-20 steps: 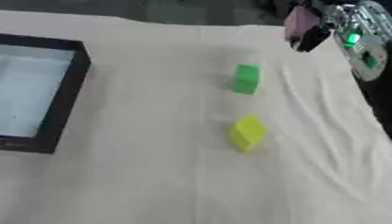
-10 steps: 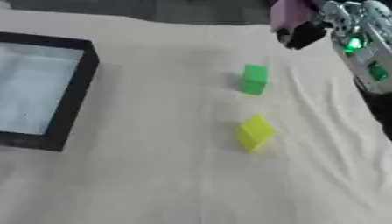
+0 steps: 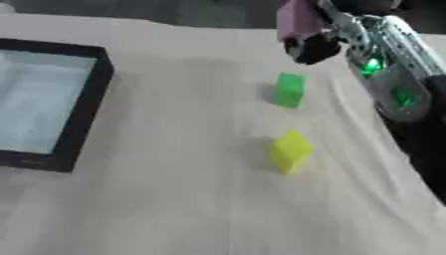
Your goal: Pick up the objects with one hand, pass them to the other hand, and then place them into the box on the other side of the table.
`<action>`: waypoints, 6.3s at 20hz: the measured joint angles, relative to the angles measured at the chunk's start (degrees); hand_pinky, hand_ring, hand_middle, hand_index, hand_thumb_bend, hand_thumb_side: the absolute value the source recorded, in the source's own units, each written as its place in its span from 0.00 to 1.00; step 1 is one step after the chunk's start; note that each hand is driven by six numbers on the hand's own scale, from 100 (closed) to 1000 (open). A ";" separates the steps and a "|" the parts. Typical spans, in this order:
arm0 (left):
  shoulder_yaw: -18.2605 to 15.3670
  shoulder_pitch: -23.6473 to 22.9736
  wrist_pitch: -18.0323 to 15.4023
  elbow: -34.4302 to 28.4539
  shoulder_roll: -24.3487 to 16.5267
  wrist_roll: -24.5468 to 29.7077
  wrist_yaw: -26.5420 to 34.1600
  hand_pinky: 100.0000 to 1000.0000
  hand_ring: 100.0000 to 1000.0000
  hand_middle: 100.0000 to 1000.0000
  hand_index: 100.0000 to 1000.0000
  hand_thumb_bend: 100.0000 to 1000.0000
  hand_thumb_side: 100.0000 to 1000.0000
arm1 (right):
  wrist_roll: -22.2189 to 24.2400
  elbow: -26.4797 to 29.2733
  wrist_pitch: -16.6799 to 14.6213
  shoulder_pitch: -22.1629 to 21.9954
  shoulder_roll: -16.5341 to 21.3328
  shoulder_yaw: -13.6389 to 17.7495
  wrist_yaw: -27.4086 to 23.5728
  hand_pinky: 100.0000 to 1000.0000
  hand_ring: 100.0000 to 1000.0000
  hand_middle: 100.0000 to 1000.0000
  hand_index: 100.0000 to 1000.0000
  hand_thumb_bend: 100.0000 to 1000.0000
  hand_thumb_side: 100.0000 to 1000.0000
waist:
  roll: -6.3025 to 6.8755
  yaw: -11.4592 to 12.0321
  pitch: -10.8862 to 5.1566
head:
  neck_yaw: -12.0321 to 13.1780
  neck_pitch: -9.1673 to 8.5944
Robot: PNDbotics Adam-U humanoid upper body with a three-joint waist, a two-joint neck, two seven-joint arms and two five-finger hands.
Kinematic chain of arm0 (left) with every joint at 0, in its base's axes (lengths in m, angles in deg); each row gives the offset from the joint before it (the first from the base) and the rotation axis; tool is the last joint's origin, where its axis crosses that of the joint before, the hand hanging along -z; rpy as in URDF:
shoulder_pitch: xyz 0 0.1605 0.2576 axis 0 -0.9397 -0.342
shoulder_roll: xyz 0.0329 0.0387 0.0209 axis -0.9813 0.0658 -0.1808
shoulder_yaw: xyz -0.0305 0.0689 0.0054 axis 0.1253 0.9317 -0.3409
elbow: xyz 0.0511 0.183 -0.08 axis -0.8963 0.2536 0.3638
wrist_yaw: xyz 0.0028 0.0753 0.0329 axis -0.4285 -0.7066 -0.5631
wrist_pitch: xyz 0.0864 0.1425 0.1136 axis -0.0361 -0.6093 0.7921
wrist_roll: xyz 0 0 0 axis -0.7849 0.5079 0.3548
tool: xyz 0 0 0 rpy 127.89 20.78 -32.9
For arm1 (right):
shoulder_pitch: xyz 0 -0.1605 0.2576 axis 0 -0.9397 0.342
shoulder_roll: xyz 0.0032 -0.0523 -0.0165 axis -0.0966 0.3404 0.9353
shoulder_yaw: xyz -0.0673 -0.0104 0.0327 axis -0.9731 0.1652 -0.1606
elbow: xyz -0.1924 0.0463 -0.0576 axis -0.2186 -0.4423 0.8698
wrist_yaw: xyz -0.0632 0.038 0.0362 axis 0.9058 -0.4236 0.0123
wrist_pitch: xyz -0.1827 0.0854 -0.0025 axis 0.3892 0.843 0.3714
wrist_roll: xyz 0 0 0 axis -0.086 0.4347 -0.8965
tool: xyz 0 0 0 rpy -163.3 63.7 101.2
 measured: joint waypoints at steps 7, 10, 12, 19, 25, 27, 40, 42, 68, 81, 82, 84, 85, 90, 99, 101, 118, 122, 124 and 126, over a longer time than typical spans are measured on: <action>0.21 -0.03 0.38 -0.29 -0.01 0.07 0.09 0.72 0.73 0.73 0.85 0.19 0.65 | -2.96 3.02 0.04 -0.80 -2.55 -0.65 -1.74 0.81 0.66 0.53 0.48 0.00 0.00 | 0.27 0.06 0.00 | 0.34 -1.60; 0.29 -0.03 0.49 -0.56 -0.01 0.07 0.12 0.72 0.73 0.73 0.85 0.19 0.65 | -4.08 4.32 -0.10 -1.26 -3.59 -1.09 -2.71 0.81 0.66 0.53 0.47 0.00 0.00 | 0.31 0.10 -0.02 | 0.66 -1.85; 0.53 -0.03 0.60 -0.57 -0.02 0.14 0.14 0.72 0.73 0.73 0.85 0.19 0.65 | -4.63 5.05 -0.23 -1.62 -4.37 -1.47 -3.37 0.81 0.66 0.53 0.47 0.00 0.00 | 0.31 0.12 -0.03 | 0.91 -1.88; 2.42 0.43 2.75 -1.04 -0.91 1.38 0.10 0.72 0.73 0.73 0.84 0.20 0.64 | -5.56 5.69 -0.89 -2.10 -6.89 -3.09 -3.00 0.81 0.66 0.53 0.48 0.00 0.00 | 0.37 0.44 -0.41 | 1.28 -1.49; 3.82 1.04 5.17 -1.51 -1.61 2.39 -0.29 0.75 0.75 0.75 0.87 0.21 0.56 | -5.38 5.69 -1.67 -2.13 -8.01 -4.07 -0.93 0.80 0.66 0.53 0.49 0.00 0.00 | 0.79 0.11 -0.60 | 1.34 -0.54; 5.76 2.62 6.47 -0.84 -3.21 3.58 -0.28 0.76 0.76 0.75 0.88 0.22 0.55 | -5.74 5.62 -2.31 -2.13 -8.90 -5.10 0.36 0.78 0.66 0.53 0.49 0.00 0.00 | 1.41 -0.28 -0.76 | 1.39 0.01; 17.01 9.74 19.01 -1.13 -4.98 15.69 -6.29 0.79 0.78 0.77 0.89 0.32 0.50 | -7.19 3.62 -7.37 -2.57 -12.84 -8.58 12.82 0.73 0.65 0.54 0.51 0.00 0.00 | 1.91 0.19 -1.56 | 0.77 1.01; 17.22 10.37 21.11 -2.03 -4.98 17.13 -7.18 0.80 0.79 0.77 0.89 0.35 0.48 | -7.22 3.48 -7.66 -2.65 -13.45 -8.74 14.93 0.73 0.65 0.54 0.51 0.00 0.00 | 1.92 0.23 -1.56 | 0.77 1.01; 21.47 16.70 36.52 -7.25 -4.42 30.51 -12.03 0.88 0.84 0.81 0.92 0.46 0.46 | -13.98 7.94 -6.89 -6.10 -13.98 -9.91 26.39 0.68 0.62 0.53 0.49 0.00 0.00 | 2.15 0.08 -1.63 | 1.01 2.02; 23.89 20.10 39.35 -5.01 -4.42 32.54 -13.67 0.90 0.85 0.82 0.93 0.48 0.47 | -19.81 13.63 -3.93 -7.31 -10.91 -9.96 15.01 0.67 0.59 0.51 0.47 0.00 0.00 | 2.45 0.15 -1.74 | 1.20 2.02; 24.00 20.44 39.41 -4.92 -4.43 32.75 -13.69 0.90 0.85 0.82 0.93 0.48 0.47 | -20.05 13.62 -3.99 -7.45 -10.91 -9.98 14.56 0.67 0.59 0.52 0.47 0.00 0.00 | 2.45 0.18 -1.82 | 1.20 2.02; 24.27 21.11 39.53 -4.78 -4.43 33.23 -13.76 0.90 0.85 0.82 0.93 0.48 0.48 | -20.27 13.53 -4.14 -7.60 -10.90 -10.18 13.99 0.67 0.59 0.51 0.47 0.00 0.00 | 2.53 0.24 -2.02 | 1.20 2.02; 24.39 21.39 39.56 -4.78 -4.44 33.50 -13.79 0.90 0.85 0.82 0.93 0.48 0.48 | -20.32 13.42 -4.24 -7.66 -10.90 -10.32 13.88 0.67 0.59 0.52 0.47 0.00 0.00 | 2.59 0.29 -2.04 | 1.19 2.02; 25.17 22.85 39.86 -5.09 -4.44 34.94 -14.12 0.90 0.85 0.82 0.93 0.49 0.47 | -20.03 12.65 -4.90 -7.69 -10.91 -10.81 13.63 0.67 0.59 0.52 0.48 0.00 0.00 | 2.80 0.49 -2.09 | 1.00 2.45; 27.19 25.52 41.24 -3.27 -4.40 37.23 -16.81 0.91 0.86 0.83 0.93 0.50 0.48 | -19.60 11.84 -6.57 -7.66 -11.45 -11.72 14.07 0.67 0.59 0.52 0.48 0.00 0.00 | 3.14 0.70 -2.48 | 0.76 2.85; 27.47 25.67 41.29 -2.05 -4.20 37.28 -17.34 0.91 0.86 0.83 0.94 0.50 0.48 | -19.58 11.84 -6.77 -7.63 -11.60 -11.75 14.08 0.67 0.59 0.52 0.48 0.00 0.00 | 3.14 0.69 -2.48 | 0.76 2.97; 28.47 26.67 41.35 1.55 -2.13 36.99 -16.97 0.91 0.87 0.83 0.94 0.50 0.57 | -19.91 12.08 -7.72 -7.15 -12.43 -12.10 14.08 0.66 0.59 0.51 0.47 0.00 0.00 | 3.23 0.50 -2.48 | 0.80 2.99; 28.47 27.17 41.31 1.55 -1.53 36.71 -16.16 0.91 0.86 0.83 0.94 0.50 0.58 | -19.69 12.10 -7.93 -7.15 -12.47 -12.38 14.07 0.66 0.59 0.51 0.47 0.00 0.00 | 3.23 0.50 -2.48 | 0.84 2.99; 28.47 27.28 41.32 1.51 -1.37 36.67 -15.65 0.91 0.86 0.83 0.93 0.50 0.58 | -19.63 12.13 -7.98 -7.15 -12.49 -12.41 14.05 0.66 0.58 0.51 0.47 0.00 0.00 | 3.23 0.50 -2.48 | 0.85 2.99; 28.50 27.58 41.37 1.50 -1.32 36.60 -15.23 0.91 0.86 0.83 0.93 0.50 0.58 | -19.57 12.34 -8.05 -7.15 -12.55 -12.41 14.01 0.66 0.58 0.51 0.47 0.00 0.00 | 3.23 0.49 -2.48 | 0.86 2.99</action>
